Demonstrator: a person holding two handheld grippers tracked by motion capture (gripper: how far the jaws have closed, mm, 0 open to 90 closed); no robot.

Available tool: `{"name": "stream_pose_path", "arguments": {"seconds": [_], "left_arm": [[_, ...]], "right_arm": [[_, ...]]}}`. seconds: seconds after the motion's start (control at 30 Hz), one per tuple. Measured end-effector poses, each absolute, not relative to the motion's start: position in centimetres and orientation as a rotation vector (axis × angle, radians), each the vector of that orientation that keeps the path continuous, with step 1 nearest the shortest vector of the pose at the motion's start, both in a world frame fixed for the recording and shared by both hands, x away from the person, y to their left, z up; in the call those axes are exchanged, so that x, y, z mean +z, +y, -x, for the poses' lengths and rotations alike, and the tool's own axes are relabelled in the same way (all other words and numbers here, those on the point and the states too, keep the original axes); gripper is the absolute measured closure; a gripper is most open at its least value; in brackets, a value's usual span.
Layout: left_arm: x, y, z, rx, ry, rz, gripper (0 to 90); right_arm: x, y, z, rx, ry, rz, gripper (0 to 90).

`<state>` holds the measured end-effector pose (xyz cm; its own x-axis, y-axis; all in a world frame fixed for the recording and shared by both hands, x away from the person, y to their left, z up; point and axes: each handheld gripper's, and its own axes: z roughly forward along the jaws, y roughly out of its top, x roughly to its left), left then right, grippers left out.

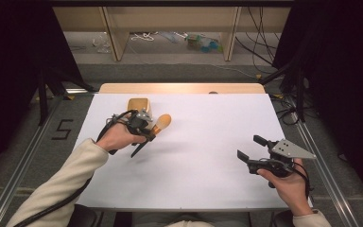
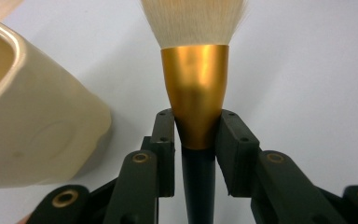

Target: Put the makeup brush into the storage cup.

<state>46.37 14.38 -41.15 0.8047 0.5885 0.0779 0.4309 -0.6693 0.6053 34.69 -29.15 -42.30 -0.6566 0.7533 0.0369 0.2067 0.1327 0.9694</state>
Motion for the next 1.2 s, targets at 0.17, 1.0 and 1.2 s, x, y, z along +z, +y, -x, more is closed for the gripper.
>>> {"name": "stream_pose_path", "arguments": {"seconds": [0.17, 1.0, 1.2], "left_arm": [[-41.2, 14.8, -46.1, 0.361, 0.764, -2.377, 69.6], [-41.2, 15.9, -45.2, 0.405, 0.799, -2.252, 69.5], [-41.2, 16.2, -45.1, 0.418, 0.814, -2.223, 69.6]], "right_arm": [[-42.3, -29.1, -34.7, 1.555, 1.952, -0.916, 16.0], [-42.4, -29.1, -34.7, 1.559, 1.948, -0.921, 16.0], [-42.4, -29.1, -34.7, 1.559, 1.948, -0.922, 16.0]]}}
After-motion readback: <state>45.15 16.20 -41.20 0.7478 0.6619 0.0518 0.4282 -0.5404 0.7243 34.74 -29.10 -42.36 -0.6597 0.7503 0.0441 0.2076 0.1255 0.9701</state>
